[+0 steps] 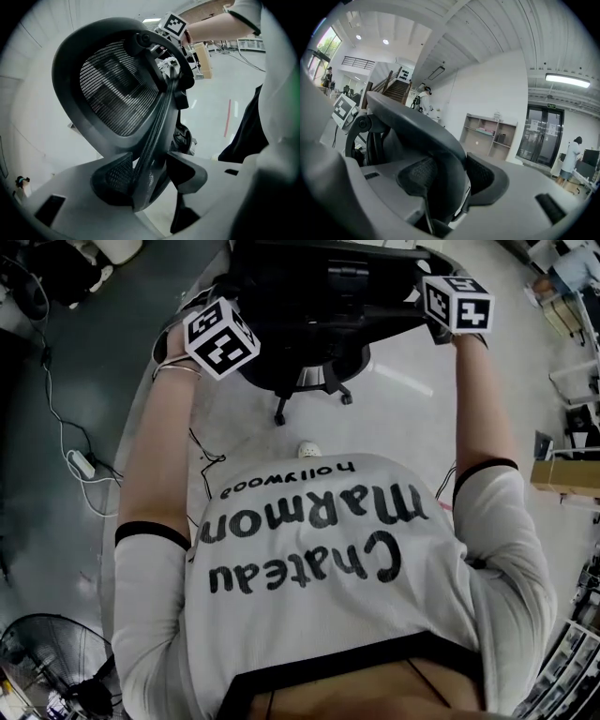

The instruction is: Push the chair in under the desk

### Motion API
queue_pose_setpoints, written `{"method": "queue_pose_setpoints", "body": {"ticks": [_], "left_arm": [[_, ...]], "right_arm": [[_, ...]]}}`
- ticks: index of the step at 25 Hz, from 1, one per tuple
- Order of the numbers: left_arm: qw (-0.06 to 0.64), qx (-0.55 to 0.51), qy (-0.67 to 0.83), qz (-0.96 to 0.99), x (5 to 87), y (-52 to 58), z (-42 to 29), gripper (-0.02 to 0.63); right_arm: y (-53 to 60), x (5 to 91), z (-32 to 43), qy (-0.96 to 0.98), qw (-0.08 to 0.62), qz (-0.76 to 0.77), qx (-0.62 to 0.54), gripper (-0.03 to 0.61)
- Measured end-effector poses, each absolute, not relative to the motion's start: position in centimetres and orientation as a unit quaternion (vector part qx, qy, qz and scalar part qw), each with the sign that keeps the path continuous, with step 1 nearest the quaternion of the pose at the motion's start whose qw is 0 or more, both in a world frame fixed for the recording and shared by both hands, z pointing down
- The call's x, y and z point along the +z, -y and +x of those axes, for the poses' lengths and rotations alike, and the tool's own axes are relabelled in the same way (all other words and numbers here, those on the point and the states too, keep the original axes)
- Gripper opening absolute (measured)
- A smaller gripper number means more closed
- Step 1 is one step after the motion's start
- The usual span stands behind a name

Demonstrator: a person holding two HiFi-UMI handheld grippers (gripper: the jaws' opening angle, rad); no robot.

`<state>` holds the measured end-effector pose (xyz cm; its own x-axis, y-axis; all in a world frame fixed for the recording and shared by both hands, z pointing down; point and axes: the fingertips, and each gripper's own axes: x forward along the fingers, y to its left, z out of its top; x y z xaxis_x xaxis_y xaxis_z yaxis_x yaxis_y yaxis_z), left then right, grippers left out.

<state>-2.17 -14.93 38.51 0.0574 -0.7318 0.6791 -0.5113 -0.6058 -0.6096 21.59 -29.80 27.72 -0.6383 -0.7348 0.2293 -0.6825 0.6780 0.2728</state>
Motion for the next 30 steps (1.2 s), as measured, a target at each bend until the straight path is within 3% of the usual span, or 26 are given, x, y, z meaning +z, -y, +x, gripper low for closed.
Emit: {"method": "queue_pose_setpoints", "body": {"ticks": [10,30], "left_arm": [[0.089,-0.523,-0.478,-0.7,38.6,20.6,-5.5,0.23],[0.085,-0.513,-0.494,-0.697,37.8,31.5,-15.8,0.227]], "right_arm": [[37.5,28.0,16.7,0.912,0.138,0.378,-0.08,0.19],[50.5,27.6,5.2,0.895,0.176,0.403,-0.073,0.164]]}}
